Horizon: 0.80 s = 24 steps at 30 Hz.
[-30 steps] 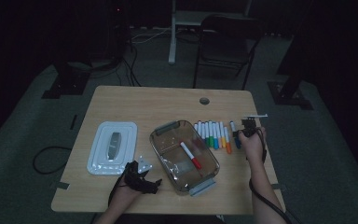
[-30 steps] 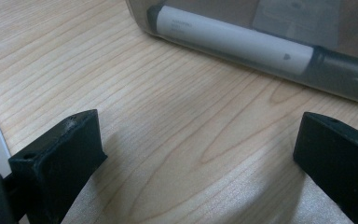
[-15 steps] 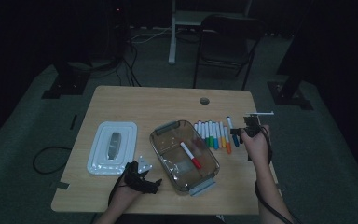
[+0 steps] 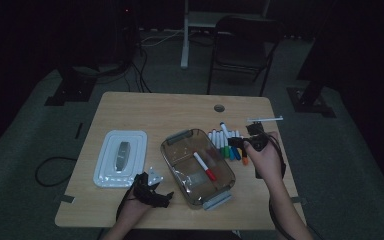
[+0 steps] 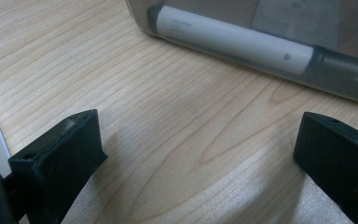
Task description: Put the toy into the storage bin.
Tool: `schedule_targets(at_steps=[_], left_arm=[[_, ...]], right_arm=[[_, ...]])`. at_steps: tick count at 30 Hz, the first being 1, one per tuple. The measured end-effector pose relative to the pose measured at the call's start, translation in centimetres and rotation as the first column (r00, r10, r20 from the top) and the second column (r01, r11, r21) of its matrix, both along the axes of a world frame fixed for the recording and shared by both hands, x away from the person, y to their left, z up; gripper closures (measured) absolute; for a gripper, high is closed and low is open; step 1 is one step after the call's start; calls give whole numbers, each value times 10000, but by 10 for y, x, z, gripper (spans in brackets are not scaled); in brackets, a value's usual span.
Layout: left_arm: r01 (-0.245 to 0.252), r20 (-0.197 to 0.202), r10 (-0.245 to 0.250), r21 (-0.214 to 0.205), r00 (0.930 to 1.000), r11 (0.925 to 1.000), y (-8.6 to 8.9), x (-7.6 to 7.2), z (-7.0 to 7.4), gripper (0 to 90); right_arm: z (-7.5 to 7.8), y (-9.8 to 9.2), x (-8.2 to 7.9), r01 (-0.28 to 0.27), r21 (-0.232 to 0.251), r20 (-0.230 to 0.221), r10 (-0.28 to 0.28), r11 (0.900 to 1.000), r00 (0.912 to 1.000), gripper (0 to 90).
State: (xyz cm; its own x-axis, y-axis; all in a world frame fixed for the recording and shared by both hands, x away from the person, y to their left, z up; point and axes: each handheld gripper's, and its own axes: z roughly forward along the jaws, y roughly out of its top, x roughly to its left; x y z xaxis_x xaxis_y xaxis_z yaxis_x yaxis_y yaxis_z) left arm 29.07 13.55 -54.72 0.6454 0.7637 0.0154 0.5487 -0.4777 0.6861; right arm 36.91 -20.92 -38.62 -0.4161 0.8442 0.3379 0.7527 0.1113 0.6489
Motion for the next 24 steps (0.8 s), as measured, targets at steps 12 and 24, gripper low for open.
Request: schedule_targets(at_steps=[12,24], left_arm=[[2,-10,-2,4,10000,10000,0,0,0,19],[2,-10,-2,4,10000,10000,0,0,0,19]], right_arm=[[9,62,-17,-1826,105,31,1826,9831,9832,765],[-14,110,-20,-2984,-3,-943,2970,9544,9502,765]])
